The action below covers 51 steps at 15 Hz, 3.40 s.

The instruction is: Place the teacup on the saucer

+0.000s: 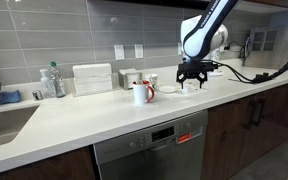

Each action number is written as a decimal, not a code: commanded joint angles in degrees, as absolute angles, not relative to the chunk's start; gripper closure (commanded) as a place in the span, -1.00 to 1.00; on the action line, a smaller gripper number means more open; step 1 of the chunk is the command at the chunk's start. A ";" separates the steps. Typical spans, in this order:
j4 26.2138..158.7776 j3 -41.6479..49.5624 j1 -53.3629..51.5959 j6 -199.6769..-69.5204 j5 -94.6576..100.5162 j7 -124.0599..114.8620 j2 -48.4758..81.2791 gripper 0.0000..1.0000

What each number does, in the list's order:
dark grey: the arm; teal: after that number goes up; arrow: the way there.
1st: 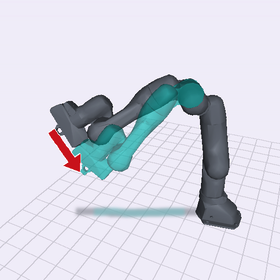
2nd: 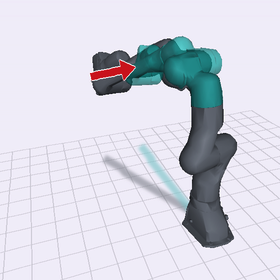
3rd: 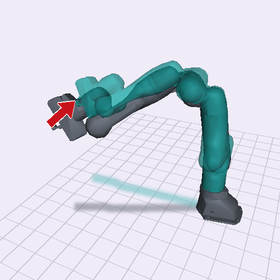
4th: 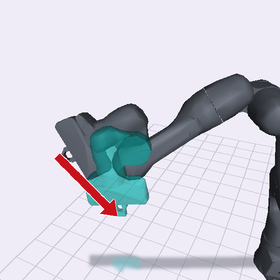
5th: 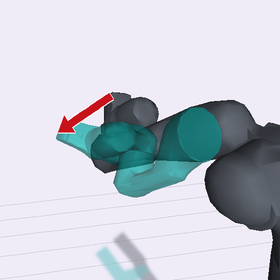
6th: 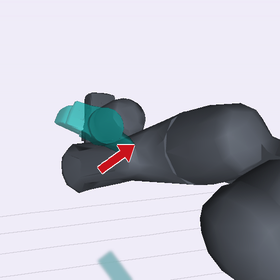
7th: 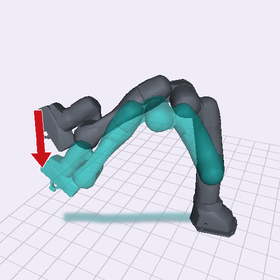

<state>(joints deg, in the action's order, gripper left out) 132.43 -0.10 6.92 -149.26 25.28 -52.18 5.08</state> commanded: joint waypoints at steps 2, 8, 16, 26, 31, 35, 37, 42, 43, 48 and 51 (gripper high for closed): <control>132.39 2.20 4.58 -149.19 24.74 -51.68 4.93 -1.00; 130.82 3.63 4.47 -151.23 24.74 -46.42 7.42 -1.00; 125.98 6.28 3.77 -152.89 18.70 -38.47 13.28 -1.00; 122.12 8.44 0.68 -151.24 14.27 -40.47 16.38 0.29; 121.51 10.64 -0.93 -151.74 15.87 -42.67 17.36 0.96; 120.79 11.22 -1.54 -152.33 15.54 -42.91 18.32 0.94; 120.79 11.56 -1.95 -152.55 15.87 -43.08 18.08 0.94; 122.45 11.66 -3.04 -152.78 17.78 -41.58 14.41 0.94; 122.21 12.13 -3.56 -152.66 19.26 -42.38 14.00 0.94; 120.93 10.02 -2.55 -151.89 19.19 -37.31 12.54 0.94; 119.31 8.20 -1.73 -152.42 16.20 -30.22 13.10 0.94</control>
